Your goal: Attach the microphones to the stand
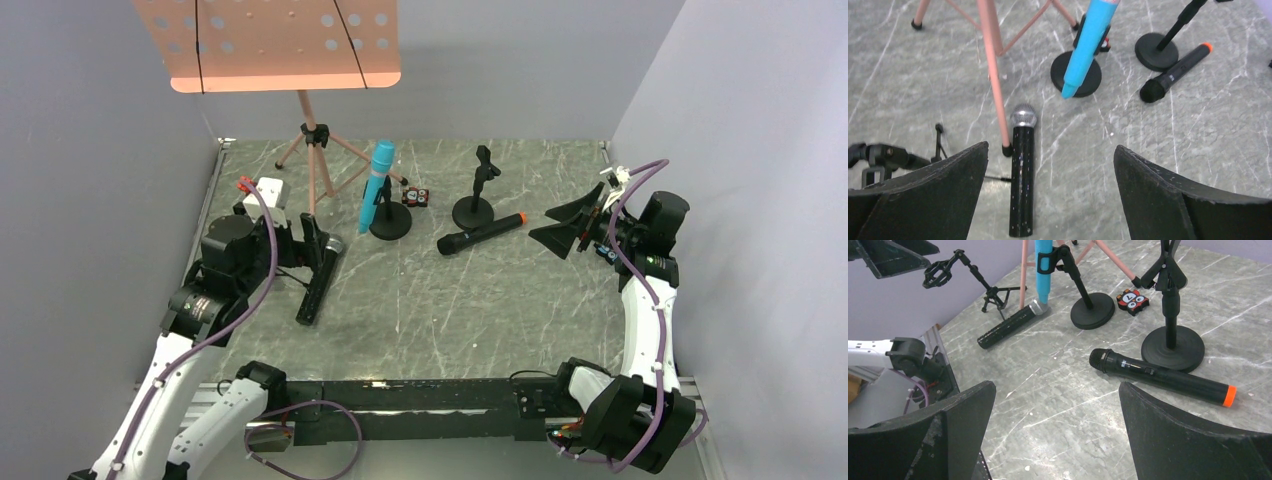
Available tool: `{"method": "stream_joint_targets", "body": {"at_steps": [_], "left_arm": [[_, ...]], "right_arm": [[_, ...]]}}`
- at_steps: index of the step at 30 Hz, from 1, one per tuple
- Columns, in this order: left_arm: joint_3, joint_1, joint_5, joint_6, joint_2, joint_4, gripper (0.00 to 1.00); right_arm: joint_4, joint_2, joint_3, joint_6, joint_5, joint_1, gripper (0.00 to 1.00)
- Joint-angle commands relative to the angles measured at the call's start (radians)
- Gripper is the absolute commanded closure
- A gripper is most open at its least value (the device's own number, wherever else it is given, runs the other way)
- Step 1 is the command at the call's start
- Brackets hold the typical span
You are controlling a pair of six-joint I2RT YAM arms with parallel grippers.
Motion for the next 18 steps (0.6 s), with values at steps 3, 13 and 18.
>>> {"method": "stream_joint_targets", "body": {"at_steps": [3,13,18], "left_arm": [[0.012,0.001,-0.128,-0.116,-0.016,-0.101,0.01],[0.082,0.012,-0.274,-0.025,0.07,-0.102,0.02],[0.017,0.014,-0.14,-0.004,-0.035,-0.064,0.01]], "right_arm": [[0.034,-0.008,0.014,-0.003,-0.005,0.004,0.0],[0.034,-0.007,0.012,-0.005,-0.003,0.004,0.0],[0.059,-0.006,-0.001,0.012,-0.02,0.008,0.0]]}}
